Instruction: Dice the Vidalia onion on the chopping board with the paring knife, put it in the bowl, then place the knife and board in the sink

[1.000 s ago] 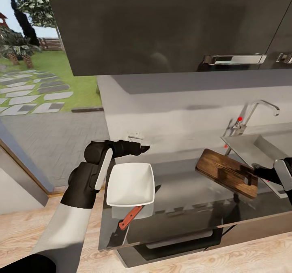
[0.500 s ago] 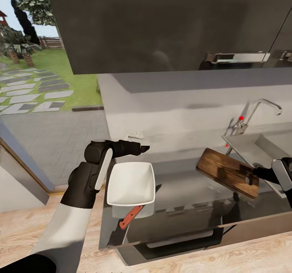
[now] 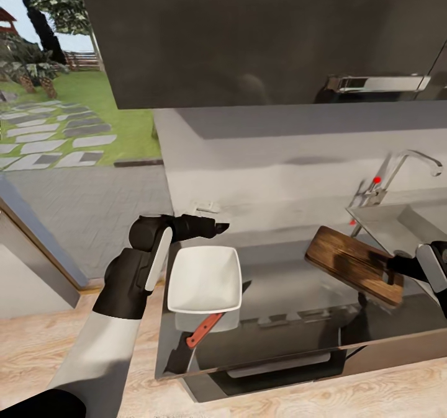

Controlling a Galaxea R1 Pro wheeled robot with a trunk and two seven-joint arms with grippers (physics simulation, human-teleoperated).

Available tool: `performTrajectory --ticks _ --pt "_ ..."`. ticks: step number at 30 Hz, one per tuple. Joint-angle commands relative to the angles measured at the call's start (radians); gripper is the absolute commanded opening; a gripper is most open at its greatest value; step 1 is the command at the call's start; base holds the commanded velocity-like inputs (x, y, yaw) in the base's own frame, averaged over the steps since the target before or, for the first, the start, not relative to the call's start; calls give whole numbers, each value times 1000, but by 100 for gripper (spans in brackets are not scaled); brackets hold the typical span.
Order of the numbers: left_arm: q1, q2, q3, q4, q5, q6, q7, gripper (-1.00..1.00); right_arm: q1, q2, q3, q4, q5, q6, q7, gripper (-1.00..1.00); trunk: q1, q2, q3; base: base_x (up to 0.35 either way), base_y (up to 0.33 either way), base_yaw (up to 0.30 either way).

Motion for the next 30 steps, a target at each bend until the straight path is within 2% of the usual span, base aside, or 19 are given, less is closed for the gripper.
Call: performTrajectory --ticks 1,23,30 --pt "-1 0 0 -1 1 5 -1 100 -1 0 0 -1 -11 3 -9 100 1 -2 -3 0 0 68" --pt "-1 0 0 -1 1 5 -1 100 -1 0 0 -1 -10 2 -12 100 1 -2 -14 0 0 29" --pt "-1 0 0 -1 1 5 -1 100 -1 0 0 -1 -10 3 -12 100 1 -2 -14 0 0 -170"
